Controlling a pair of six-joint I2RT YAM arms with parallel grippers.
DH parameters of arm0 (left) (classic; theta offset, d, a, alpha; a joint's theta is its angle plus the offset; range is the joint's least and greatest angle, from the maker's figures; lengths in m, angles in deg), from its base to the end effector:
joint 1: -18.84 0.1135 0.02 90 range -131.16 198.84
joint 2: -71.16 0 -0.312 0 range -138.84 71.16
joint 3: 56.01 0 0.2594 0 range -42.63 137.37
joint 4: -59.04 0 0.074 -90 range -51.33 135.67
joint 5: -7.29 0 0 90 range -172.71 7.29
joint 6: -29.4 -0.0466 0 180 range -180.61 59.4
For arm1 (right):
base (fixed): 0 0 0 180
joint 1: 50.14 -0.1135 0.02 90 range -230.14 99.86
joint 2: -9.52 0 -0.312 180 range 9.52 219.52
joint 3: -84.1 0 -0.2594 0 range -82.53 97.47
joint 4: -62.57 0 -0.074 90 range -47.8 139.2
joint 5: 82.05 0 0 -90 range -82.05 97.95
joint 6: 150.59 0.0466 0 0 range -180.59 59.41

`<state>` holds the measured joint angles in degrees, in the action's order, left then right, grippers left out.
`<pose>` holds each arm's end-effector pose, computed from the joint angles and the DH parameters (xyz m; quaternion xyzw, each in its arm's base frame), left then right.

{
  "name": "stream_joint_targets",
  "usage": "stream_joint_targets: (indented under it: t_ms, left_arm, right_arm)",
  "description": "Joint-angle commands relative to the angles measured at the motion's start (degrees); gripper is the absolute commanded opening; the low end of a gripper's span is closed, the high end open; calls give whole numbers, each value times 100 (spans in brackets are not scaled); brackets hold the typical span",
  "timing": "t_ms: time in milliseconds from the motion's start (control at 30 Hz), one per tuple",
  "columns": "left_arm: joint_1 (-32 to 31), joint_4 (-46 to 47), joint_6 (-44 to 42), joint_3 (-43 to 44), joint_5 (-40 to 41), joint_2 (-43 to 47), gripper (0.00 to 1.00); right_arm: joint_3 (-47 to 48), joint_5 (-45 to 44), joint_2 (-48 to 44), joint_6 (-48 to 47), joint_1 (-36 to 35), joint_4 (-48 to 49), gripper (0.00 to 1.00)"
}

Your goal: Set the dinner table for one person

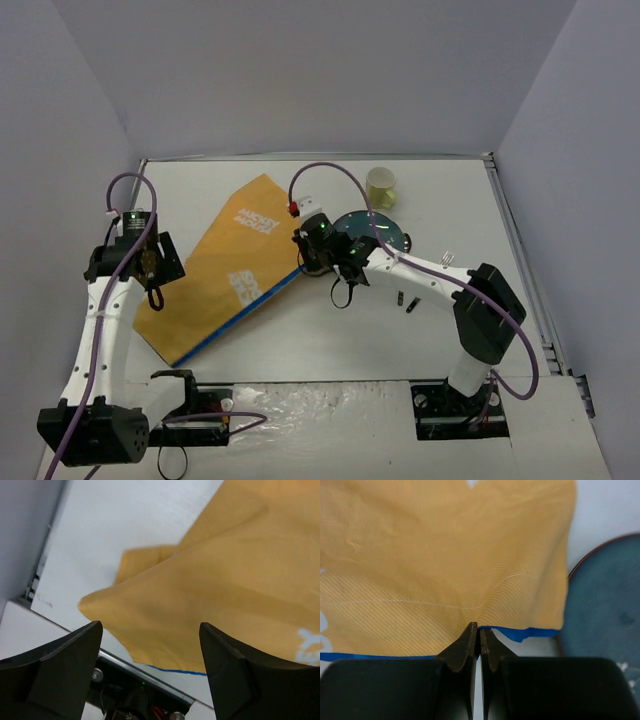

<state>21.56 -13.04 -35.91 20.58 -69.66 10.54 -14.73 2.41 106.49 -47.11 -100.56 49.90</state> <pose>0.1822 0.0192 0.3576 -0.2573 0.9155 0.0515 0.3050 0.2668 0.3157 0.2952 -0.2485 0.8219 0.2351 0.4555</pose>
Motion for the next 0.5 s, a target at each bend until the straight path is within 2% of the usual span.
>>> stream_joint_targets:
  t_ms: [0, 67, 267, 467]
  left_arm:
    - [18, 312, 613, 207, -355, 65, 92]
    - [18, 412, 758, 270, -509, -32, 95]
    - [18, 1155, 1152, -226, -833, -527, 95]
    - [24, 2102, 1112, -473, -897, -1528, 94]
  right_arm:
    - [-427, 159, -413, 409, -107, -6, 0]
    - [-569, 184, -466, 454, -126, -44, 0]
    - [-942, 173, -732, 566, -135, -633, 0]
    - [-1229, -16, -914, 594, -69, -697, 0]
